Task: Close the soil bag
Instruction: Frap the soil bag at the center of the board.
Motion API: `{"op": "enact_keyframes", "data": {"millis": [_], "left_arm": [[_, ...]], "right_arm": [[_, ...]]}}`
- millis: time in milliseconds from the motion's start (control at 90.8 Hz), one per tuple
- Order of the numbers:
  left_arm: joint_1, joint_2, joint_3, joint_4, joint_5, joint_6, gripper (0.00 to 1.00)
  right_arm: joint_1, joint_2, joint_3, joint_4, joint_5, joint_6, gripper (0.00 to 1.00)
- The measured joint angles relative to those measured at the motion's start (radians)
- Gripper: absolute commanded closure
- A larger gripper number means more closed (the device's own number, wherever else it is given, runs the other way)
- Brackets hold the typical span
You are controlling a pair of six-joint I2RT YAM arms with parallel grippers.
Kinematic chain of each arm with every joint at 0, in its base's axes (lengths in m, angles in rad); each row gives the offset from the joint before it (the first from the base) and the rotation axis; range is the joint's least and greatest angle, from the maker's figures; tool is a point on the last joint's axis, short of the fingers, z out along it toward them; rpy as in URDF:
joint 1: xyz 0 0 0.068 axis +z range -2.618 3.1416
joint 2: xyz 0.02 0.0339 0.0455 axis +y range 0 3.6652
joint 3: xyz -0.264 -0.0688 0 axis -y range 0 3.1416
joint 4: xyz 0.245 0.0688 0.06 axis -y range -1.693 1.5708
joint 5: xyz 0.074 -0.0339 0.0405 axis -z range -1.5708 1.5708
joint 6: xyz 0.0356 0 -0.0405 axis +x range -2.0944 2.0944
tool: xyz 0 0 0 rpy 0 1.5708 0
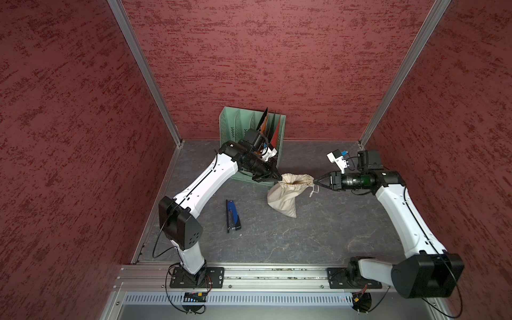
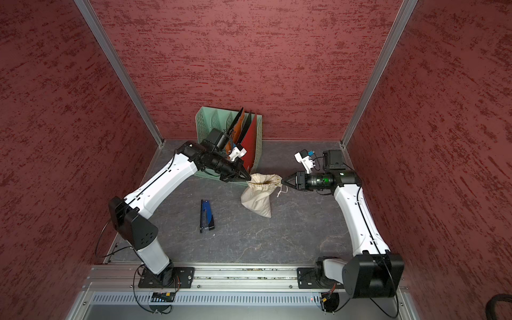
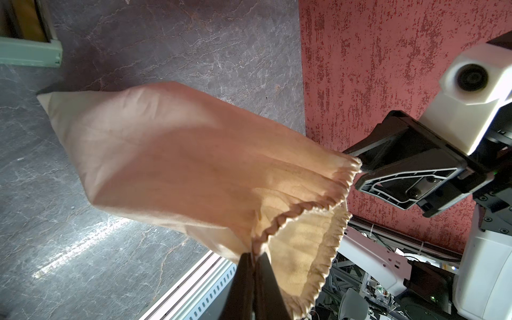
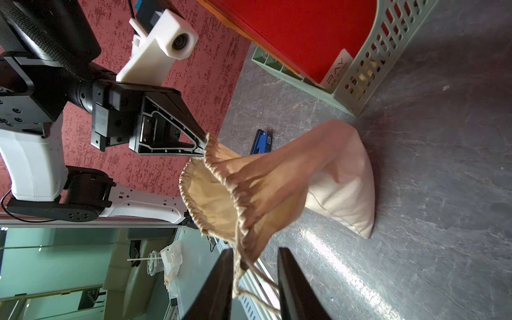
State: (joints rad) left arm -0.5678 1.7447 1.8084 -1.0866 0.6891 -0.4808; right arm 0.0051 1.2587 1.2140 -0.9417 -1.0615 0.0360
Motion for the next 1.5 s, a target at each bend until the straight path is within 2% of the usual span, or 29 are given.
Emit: {"op": "enact_keyframes", "data": {"millis": [165, 353, 507, 870, 1047, 1190, 1498], "left_arm": [[0.000, 0.000, 0.000, -0.007, 0.000, 0.000, 1.00], [0.000, 0.000, 0.000, -0.011, 0.000, 0.000, 1.00], [0.000, 0.000, 0.000, -0.014, 0.000, 0.001, 1.00], [0.002, 0.000, 0.000, -0.016, 0.001, 0.008, 1.00], [0.006, 0.000, 0.000, -0.021, 0.001, 0.008, 1.00], [0.013, 0.000, 0.000, -0.021, 0.001, 0.008, 1.00], [0.017, 0.000, 0.068, -0.016, 0.012, 0.005, 0.99]], "right_arm": [[0.000, -0.014, 0.000, -0.004, 0.006, 0.000, 0.77], [0.000, -0.032, -0.005, -0.011, 0.015, -0.005, 0.92], [0.000, -0.034, -0.005, -0.029, 0.026, -0.009, 1.00], [-0.005, -0.080, 0.012, -0.092, 0.137, 0.002, 1.00], [-0.009, -0.102, 0.065, -0.084, 0.238, 0.078, 1.00], [-0.009, -0.131, 0.099, -0.027, 0.330, 0.190, 1.00], [-0.009, -0.240, 0.071, 0.329, 0.326, 0.480, 1.00]]}}
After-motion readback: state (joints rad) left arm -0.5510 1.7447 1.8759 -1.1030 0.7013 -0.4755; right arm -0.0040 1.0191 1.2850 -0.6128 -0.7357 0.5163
